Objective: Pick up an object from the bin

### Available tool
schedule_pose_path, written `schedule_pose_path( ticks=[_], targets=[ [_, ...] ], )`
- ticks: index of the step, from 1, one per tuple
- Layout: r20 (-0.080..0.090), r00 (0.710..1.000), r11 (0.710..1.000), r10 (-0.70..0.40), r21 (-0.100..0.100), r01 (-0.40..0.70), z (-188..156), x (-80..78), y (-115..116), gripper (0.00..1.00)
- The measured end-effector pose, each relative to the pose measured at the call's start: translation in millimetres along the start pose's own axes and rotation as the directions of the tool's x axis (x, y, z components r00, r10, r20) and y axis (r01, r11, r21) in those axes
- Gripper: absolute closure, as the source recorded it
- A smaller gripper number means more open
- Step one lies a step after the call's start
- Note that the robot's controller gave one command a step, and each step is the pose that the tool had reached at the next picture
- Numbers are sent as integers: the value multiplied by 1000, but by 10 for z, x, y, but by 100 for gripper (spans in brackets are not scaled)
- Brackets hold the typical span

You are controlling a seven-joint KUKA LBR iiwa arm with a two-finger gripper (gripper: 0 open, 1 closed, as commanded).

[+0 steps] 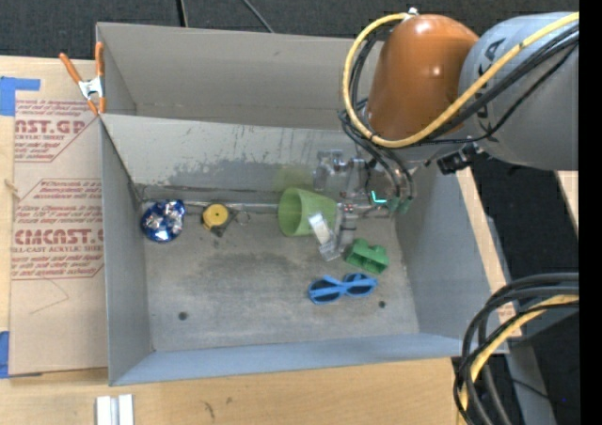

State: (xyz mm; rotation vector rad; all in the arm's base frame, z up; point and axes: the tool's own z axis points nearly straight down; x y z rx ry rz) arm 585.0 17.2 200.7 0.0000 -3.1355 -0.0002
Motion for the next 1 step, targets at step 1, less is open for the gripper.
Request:
schedule_pose_path(
  ticks=[1],
  targets=[
    [4,999,999,-38,1,38,1353,983,-706,0]
  ],
)
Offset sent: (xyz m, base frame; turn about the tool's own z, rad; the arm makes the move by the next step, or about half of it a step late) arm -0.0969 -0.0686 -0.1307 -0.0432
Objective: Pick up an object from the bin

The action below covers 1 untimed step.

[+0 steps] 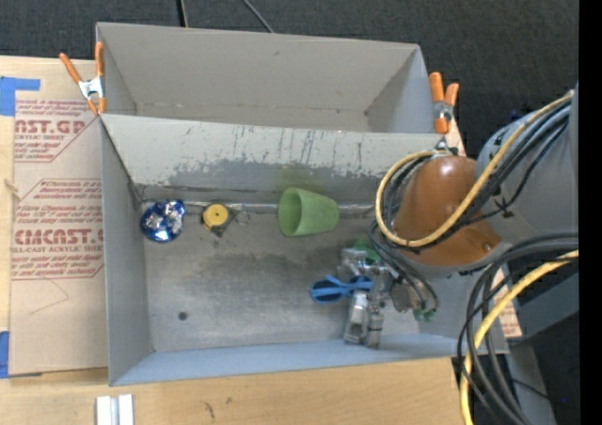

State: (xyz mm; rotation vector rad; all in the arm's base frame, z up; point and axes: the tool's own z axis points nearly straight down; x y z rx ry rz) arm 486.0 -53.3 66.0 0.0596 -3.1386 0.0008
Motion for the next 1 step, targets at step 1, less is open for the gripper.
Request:
schedule_pose_path(
  ticks=[1],
  targets=[
    [8,1000,1000,-5,0,5,-51,-39,21,100]
  ],
)
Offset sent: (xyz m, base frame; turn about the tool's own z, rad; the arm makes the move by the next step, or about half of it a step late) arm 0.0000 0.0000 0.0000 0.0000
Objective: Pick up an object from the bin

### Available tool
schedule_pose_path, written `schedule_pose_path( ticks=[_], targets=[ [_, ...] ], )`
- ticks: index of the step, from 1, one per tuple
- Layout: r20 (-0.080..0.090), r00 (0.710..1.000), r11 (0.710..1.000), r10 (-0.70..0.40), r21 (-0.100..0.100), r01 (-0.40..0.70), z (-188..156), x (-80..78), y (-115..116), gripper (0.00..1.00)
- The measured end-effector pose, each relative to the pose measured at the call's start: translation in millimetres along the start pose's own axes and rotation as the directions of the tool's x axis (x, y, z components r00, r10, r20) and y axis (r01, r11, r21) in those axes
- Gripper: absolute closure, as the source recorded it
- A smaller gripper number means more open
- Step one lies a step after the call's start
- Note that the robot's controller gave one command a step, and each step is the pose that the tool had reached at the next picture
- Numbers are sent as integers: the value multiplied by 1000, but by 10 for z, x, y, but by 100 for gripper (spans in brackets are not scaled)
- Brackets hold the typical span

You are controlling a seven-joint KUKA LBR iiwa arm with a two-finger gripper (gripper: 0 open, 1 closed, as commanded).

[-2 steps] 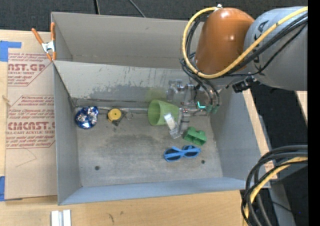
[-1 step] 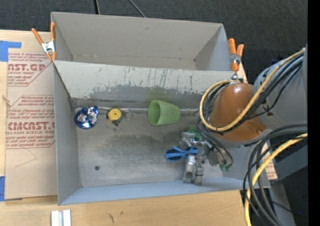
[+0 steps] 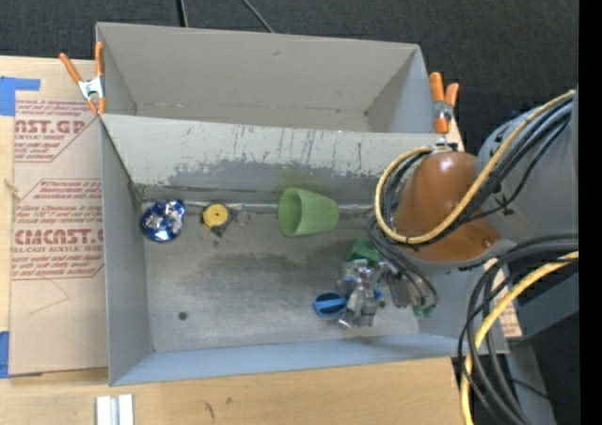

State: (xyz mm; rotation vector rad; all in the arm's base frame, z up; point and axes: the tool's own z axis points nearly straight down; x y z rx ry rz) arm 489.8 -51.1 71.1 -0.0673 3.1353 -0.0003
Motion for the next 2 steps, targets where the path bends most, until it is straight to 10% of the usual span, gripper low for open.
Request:
schedule_pose_path(
  ticks=[1,2],
  targets=[
    [2,1000,1000,-16,1,16,-1201,48,81,100],
    [0,804,804,-595,-2,595,-1617,-289,279,100]
  ],
)
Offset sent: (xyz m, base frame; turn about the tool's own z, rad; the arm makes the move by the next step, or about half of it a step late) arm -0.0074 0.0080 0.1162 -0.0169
